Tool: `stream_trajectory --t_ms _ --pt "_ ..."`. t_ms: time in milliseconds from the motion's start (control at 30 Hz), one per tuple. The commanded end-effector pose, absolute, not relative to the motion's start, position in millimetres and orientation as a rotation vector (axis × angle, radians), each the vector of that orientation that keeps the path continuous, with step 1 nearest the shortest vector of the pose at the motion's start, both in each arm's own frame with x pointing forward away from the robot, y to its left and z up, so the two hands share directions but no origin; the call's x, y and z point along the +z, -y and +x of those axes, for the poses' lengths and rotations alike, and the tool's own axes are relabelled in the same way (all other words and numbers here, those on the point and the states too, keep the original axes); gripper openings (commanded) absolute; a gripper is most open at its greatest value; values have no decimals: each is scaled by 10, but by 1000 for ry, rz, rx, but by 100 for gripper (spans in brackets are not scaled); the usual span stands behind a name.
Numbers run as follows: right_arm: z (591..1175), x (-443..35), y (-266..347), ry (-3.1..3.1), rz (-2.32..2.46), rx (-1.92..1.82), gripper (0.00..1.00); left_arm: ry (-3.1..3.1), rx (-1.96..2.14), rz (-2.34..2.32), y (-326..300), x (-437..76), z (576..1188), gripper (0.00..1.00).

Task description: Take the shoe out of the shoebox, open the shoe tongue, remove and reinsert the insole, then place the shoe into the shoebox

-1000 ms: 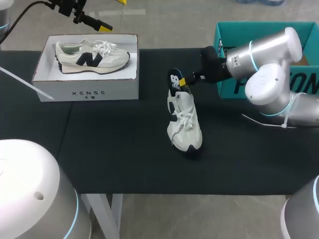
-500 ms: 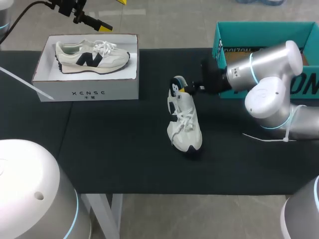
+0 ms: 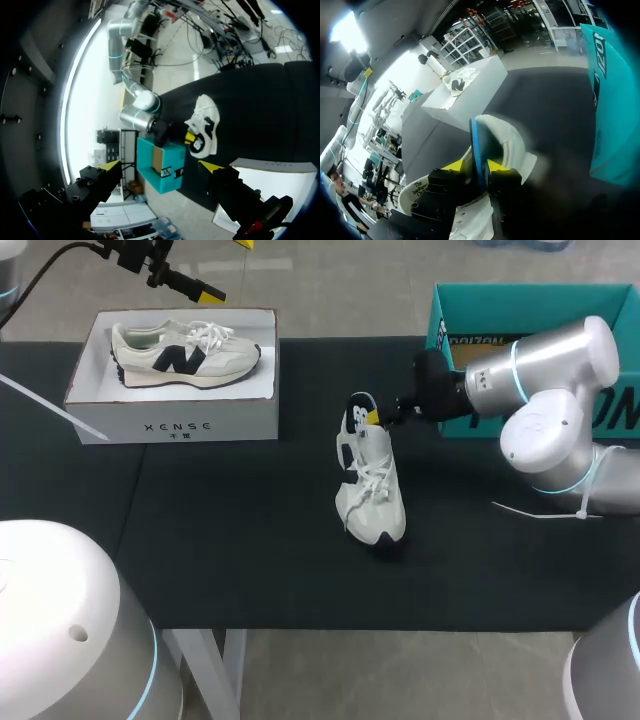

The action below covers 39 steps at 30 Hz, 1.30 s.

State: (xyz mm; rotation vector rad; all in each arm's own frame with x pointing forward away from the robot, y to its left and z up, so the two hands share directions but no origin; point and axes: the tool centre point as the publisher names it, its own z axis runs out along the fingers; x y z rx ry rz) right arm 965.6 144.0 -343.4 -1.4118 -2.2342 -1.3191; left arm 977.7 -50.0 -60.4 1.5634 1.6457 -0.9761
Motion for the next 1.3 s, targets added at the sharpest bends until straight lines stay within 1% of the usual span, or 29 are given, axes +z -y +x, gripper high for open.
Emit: stream_trajectory --t_ms 33,100,333,533,567,600,633,667,1300 --pt "9737 -3402 -1432 2247 -1404 -1297 25 -1648 -974 1568 498 -598 9781 100" --pt "9768 -3399 -1411 2253 -1400 -1294 22 -1648 -974 1568 498 -598 9781 100" --pt "9831 -3386 -1366 2268 -1398 -1291 24 -1648 -974 1568 498 -598 9781 100" --pt "9877 -3373 -1364 2275 -1386 -1293 18 -1648 -974 1568 498 -598 9781 100" --pt "9882 -3370 -1365 2276 -1385 -1294 16 -1648 -974 1568 498 -598 9781 100" --pt "9888 -3371 -1363 2277 -1383 -1294 12 -1648 -974 1568 498 -598 9781 100" --pt "9889 -3371 -1362 2278 -1381 -1293 2 -1648 -974 1568 498 -598 9781 100" --pt "9890 -3372 -1362 2278 -1380 -1292 0 -1648 -974 1568 498 -598 9781 100" --pt "9690 -3497 -1456 2234 -1377 -1264 0 -1648 -974 1568 498 -598 9781 100"
